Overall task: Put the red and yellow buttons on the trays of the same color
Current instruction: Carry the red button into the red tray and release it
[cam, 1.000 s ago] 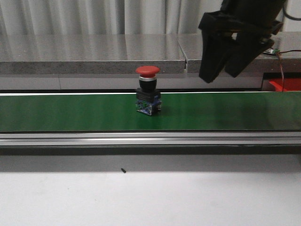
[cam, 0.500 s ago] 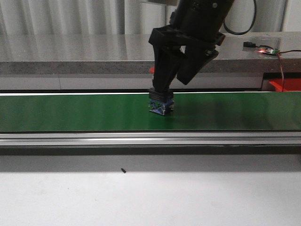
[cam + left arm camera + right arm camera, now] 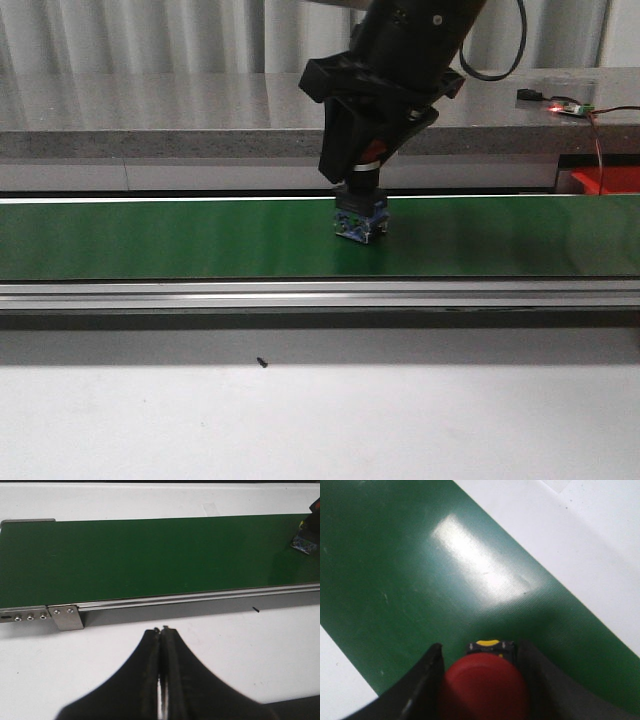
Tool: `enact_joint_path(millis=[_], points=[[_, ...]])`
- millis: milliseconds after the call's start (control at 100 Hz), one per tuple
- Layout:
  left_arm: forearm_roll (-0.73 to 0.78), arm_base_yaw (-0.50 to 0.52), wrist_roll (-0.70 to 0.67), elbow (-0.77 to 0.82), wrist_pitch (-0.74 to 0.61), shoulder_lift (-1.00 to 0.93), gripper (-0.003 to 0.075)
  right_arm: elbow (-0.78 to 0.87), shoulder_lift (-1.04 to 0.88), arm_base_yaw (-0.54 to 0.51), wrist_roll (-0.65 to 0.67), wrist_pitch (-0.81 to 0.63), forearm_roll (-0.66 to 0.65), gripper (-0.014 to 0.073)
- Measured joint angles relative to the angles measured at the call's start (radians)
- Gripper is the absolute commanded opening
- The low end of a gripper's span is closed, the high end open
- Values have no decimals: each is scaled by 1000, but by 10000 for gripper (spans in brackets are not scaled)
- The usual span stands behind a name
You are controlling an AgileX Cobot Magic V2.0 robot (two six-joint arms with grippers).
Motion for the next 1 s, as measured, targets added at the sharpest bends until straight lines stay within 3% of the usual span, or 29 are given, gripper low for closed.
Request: enact_joint_path(millis=[170,310,1000], points=[[0,0,0,0,0,0,-19,0,-12,-15,16,-8,22,130],[0,0,0,0,0,0,-19,0,-56,-86,20,-6,26,130],[0,0,0,0,0,0,-19,20,-113,-656,27,20,26,130]])
